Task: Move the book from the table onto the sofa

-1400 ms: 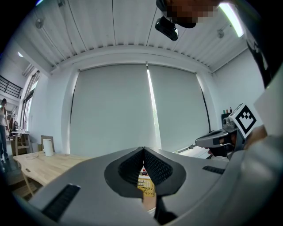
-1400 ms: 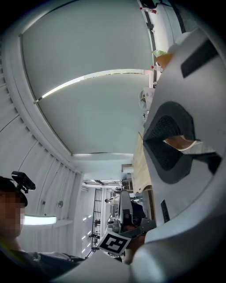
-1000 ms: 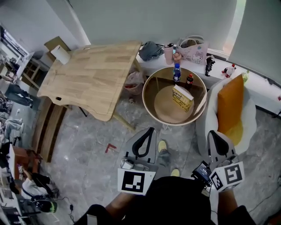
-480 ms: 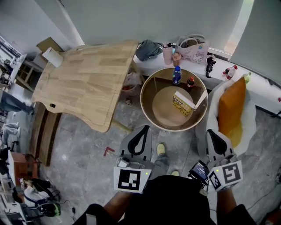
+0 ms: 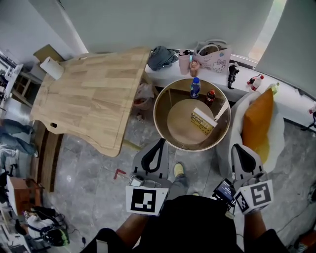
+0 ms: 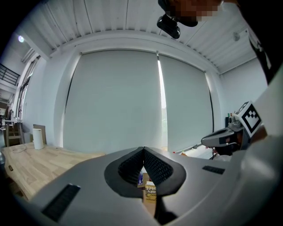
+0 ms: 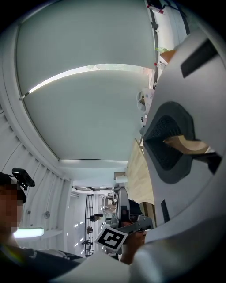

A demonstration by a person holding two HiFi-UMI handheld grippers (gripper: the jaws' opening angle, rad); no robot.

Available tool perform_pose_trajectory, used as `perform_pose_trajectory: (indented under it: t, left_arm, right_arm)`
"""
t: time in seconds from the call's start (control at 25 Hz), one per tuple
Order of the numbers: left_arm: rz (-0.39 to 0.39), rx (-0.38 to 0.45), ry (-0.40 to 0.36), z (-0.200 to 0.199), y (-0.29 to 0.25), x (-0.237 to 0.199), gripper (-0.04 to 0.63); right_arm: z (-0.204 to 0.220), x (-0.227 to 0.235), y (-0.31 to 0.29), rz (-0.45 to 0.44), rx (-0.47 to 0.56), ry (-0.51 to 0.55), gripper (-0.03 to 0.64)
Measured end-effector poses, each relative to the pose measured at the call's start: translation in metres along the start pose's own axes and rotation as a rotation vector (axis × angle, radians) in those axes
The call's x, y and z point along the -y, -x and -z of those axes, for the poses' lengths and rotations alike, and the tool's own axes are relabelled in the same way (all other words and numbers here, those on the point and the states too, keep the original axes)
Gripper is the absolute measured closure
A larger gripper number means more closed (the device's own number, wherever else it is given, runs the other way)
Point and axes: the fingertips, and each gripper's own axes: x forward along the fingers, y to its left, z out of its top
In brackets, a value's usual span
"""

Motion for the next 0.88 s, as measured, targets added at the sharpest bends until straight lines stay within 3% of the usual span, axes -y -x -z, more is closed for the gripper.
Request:
perform_pose_trajectory:
  t: [0.24, 0.4, 0.56, 0.88]
  left_arm:
    - [0.036, -0.007, -0.008, 0.002, -0.019, -0.007, 0.589]
    - [0.051, -0.003, -0.002, 0.003, -0.029, -0.016, 0.589]
    - [0.056, -0.001, -0.001, 0.004, -0.038, -0.030, 0.589]
    - [0.058, 0.003, 0.007, 0.005, -0.052, -0.052, 0.589]
  right_arm:
    - [0.003, 0.003, -0.014, 0.026, -0.071, -0.014, 0.607]
    - [-0.006, 0.002, -0.029, 0.029, -0.015, 0.001, 0.607]
    - [0.001, -0.002, -0.041, 0.035, -0.093, -0.005, 0.607]
    - [-0.009, -0.002, -0.062, 0.057, -0.048, -0.001, 0.607]
